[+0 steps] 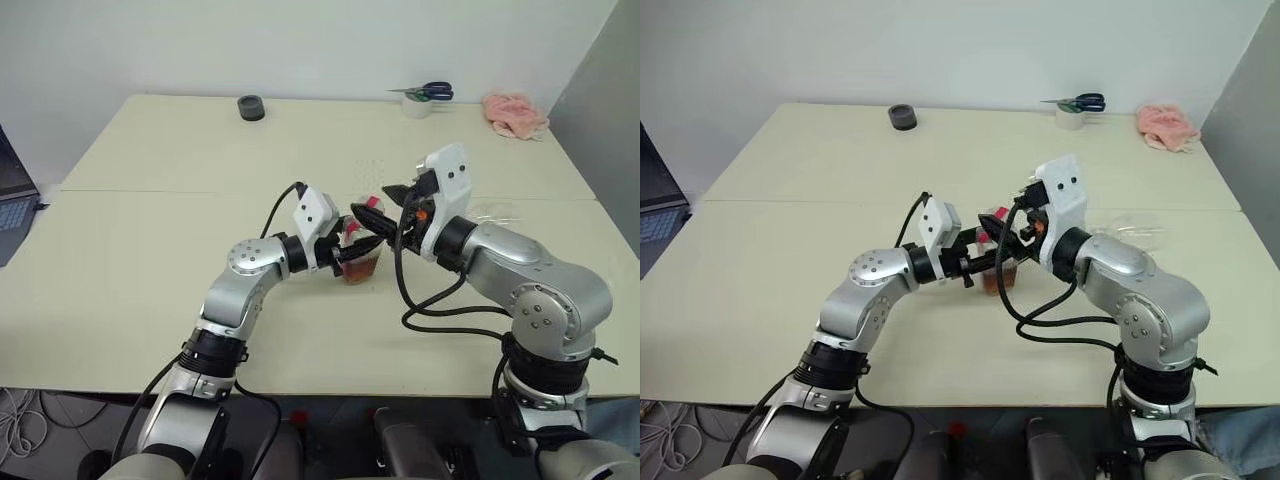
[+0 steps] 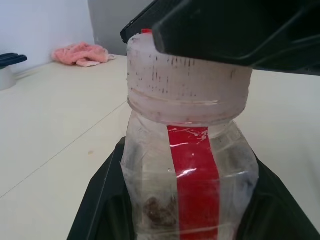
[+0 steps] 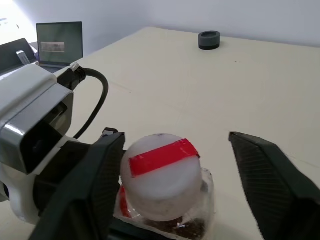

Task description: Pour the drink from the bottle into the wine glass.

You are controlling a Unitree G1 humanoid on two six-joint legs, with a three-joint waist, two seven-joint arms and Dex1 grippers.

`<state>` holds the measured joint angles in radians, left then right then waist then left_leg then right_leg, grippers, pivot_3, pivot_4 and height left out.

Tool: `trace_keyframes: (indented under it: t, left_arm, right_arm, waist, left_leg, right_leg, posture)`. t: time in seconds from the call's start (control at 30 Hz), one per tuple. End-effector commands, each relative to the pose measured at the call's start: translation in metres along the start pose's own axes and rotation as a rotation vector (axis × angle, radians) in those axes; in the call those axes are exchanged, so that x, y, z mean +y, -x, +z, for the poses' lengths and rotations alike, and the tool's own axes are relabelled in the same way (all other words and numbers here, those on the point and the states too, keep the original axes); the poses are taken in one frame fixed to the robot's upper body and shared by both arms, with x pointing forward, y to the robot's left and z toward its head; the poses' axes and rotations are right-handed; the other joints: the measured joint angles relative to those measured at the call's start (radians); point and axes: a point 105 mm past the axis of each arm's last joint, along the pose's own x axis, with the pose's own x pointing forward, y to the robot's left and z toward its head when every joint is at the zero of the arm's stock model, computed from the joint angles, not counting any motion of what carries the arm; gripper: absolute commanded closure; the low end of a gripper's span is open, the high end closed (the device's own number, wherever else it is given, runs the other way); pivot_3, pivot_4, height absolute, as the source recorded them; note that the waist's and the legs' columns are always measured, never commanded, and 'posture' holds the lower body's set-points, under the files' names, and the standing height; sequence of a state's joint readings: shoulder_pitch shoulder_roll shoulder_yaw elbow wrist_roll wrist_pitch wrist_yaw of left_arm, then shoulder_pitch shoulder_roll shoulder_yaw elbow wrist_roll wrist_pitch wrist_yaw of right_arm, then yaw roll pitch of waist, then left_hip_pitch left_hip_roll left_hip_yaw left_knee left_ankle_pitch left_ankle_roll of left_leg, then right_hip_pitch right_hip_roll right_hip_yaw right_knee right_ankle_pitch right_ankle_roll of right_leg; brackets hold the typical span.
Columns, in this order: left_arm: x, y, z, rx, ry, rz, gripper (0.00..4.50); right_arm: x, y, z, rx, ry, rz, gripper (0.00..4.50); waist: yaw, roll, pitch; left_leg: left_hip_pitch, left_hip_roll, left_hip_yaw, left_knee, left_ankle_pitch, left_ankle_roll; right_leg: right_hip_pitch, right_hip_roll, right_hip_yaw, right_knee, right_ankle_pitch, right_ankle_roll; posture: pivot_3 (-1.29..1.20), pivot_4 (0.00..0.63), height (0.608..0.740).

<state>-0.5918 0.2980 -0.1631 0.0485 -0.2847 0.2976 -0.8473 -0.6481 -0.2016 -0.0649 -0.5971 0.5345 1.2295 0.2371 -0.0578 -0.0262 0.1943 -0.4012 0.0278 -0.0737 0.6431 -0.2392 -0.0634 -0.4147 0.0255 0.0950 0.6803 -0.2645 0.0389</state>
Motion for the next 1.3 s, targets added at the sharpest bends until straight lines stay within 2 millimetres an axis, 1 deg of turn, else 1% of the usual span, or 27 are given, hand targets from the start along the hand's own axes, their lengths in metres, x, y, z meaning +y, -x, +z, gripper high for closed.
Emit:
trace_keyframes:
  t: [0.03, 0.2, 0.23, 0.27, 0.33, 0.43, 0.47, 0.53, 0.57, 0.6, 0.67, 0.77, 0.9, 1.1, 1.2, 1.3]
  left_arm:
    - [0.002, 0.002, 0.015, -0.04, -0.062, 0.0, 2.68]
    - [0.005, 0.004, 0.016, -0.036, -0.068, 0.007, 2.68]
    - [0.005, 0.004, 0.016, -0.035, -0.069, 0.009, 2.68]
    - [0.005, 0.004, 0.016, -0.036, -0.069, 0.01, 2.68]
    - [0.005, 0.005, 0.016, -0.036, -0.07, 0.013, 2.68]
    - [0.005, 0.006, 0.016, -0.035, -0.07, 0.02, 2.68]
    - [0.005, 0.007, 0.016, -0.035, -0.07, 0.025, 2.68]
    - [0.007, 0.008, 0.015, -0.031, -0.073, 0.036, 2.68]
    - [0.008, 0.008, 0.014, -0.03, -0.074, 0.04, 2.68]
    - [0.008, 0.008, 0.014, -0.031, -0.074, 0.044, 2.68]
    - [0.009, 0.007, 0.015, -0.035, -0.075, 0.049, 2.68]
    - [0.008, 0.005, 0.016, -0.042, -0.075, 0.048, 2.68]
    - [0.007, 0.004, 0.015, -0.043, -0.073, 0.045, 2.68]
    - [0.006, 0.003, 0.017, -0.046, -0.076, 0.044, 2.68]
    - [0.006, 0.005, 0.017, -0.045, -0.078, 0.049, 2.68]
    - [0.006, 0.008, 0.016, -0.039, -0.08, 0.055, 2.68]
  right_arm:
    - [-0.004, 0.006, 0.006, -0.027, 0.015, -0.045, 2.38]
    - [-0.001, 0.001, -0.001, 0.018, 0.042, -0.035, 4.23]
    - [-0.001, 0.0, -0.001, 0.021, 0.047, -0.035, 4.48]
    - [-0.002, 0.0, -0.001, 0.022, 0.051, -0.035, 4.5]
    - [-0.002, -0.001, 0.002, 0.006, 0.056, -0.023, 4.5]
    - [-0.002, 0.002, 0.016, -0.057, 0.046, -0.013, 4.5]
    - [-0.001, 0.003, 0.019, -0.069, 0.044, -0.008, 4.13]
    - [0.001, 0.004, 0.021, -0.068, 0.048, -0.004, 3.62]
    - [0.001, 0.005, 0.021, -0.062, 0.052, -0.006, 3.24]
    - [0.002, 0.005, 0.02, -0.055, 0.054, -0.01, 2.83]
    - [0.002, 0.004, 0.016, -0.03, 0.063, -0.02, 2.16]
    - [0.005, 0.003, 0.009, 0.001, 0.023, -0.011, 1.1]
    - [0.008, 0.003, 0.005, 0.02, 0.012, -0.006, 1.06]
    - [0.005, 0.0, 0.004, 0.024, 0.023, -0.041, 1.06]
    - [0.003, -0.002, 0.001, 0.041, 0.043, -0.05, 1.64]
    - [0.001, -0.005, -0.005, 0.062, 0.049, -0.057, 2.6]
  waist:
    - [0.0, 0.0, 0.0]
    - [0.0, 0.0, 0.0]
    - [0.0, 0.0, 0.0]
    - [0.0, 0.0, 0.0]
    - [0.0, 0.0, 0.0]
    - [0.0, 0.0, 0.0]
    - [0.0, 0.0, 0.0]
    - [0.0, 0.0, 0.0]
    - [0.0, 0.0, 0.0]
    - [0.0, 0.0, 0.0]
    - [0.0, 0.0, 0.0]
    - [0.0, 0.0, 0.0]
    - [0.0, 0.0, 0.0]
    - [0.0, 0.0, 0.0]
    - [0.0, 0.0, 0.0]
    - [-0.001, 0.0, 0.0]
  left_leg:
    - [0.0, 0.0, 0.0, 0.0, 0.0, 0.0]
    - [0.0, 0.0, 0.0, 0.0, 0.0, 0.0]
    - [0.0, 0.0, 0.0, 0.0, 0.0, 0.0]
    - [0.0, 0.0, 0.0, 0.0, 0.0, 0.0]
    - [0.0, 0.0, 0.0, 0.0, 0.0, 0.0]
    - [0.0, 0.0, 0.0, 0.0, 0.0, 0.0]
    - [0.0, 0.0, 0.0, 0.0, 0.0, 0.0]
    - [0.0, 0.0, 0.0, 0.0, 0.0, 0.0]
    - [0.0, 0.0, 0.0, 0.0, 0.0, 0.0]
    - [0.0, 0.0, 0.0, 0.0, 0.0, 0.0]
    - [0.0, 0.0, 0.0, 0.0, 0.0, 0.0]
    - [0.0, 0.0, 0.0, 0.0, 0.0, 0.0]
    - [0.0, 0.0, 0.0, 0.0, 0.0, 0.0]
    - [0.0, 0.0, 0.0, 0.0, 0.0, 0.0]
    - [0.0, 0.0, 0.0, 0.0, 0.0, 0.0]
    - [0.0, 0.0, 0.0, 0.0, 0.0, 0.0]
  right_leg:
    - [0.0, 0.0, 0.0, 0.0, 0.0, 0.0]
    - [0.0, 0.0, 0.0, 0.0, 0.0, 0.0]
    - [0.0, 0.0, 0.0, 0.0, 0.0, 0.0]
    - [0.0, 0.0, 0.0, 0.0, 0.0, 0.0]
    - [0.0, 0.0, 0.0, 0.0, 0.0, 0.0]
    - [0.0, 0.0, 0.0, 0.0, 0.0, 0.0]
    - [0.0, 0.0, 0.0, 0.0, 0.0, 0.0]
    - [0.0, 0.0, 0.0, 0.0, 0.0, 0.0]
    - [0.0, 0.0, 0.0, 0.0, 0.0, 0.0]
    - [0.0, 0.0, 0.0, 0.0, 0.0, 0.0]
    - [0.0, 0.0, 0.0, 0.0, 0.0, 0.0]
    - [0.0, 0.0, 0.0, 0.0, 0.0, 0.0]
    - [0.0, 0.0, 0.0, 0.0, 0.0, 0.0]
    - [0.0, 0.0, 0.0, 0.0, 0.0, 0.0]
    - [0.0, 0.0, 0.0, 0.0, 0.0, 0.0]
    - [-0.001, 0.0, 0.0, 0.0, 0.0, 0.0]
  posture:
    - [0.0, 0.15, 0.74]
    - [0.0, 0.15, 0.74]
    - [0.0, 0.15, 0.74]
    - [0.0, 0.15, 0.74]
    - [0.0, 0.15, 0.74]
    - [0.0, 0.15, 0.74]
    - [0.0, 0.15, 0.74]
    - [0.0, 0.15, 0.74]
    - [0.0, 0.15, 0.74]
    - [0.0, 0.15, 0.74]
    - [0.0, 0.15, 0.74]
    - [0.0, 0.15, 0.74]
    - [0.0, 0.15, 0.74]
    - [0.0, 0.15, 0.74]
    - [0.0, 0.15, 0.74]
    - [0.0, 0.15, 0.74]
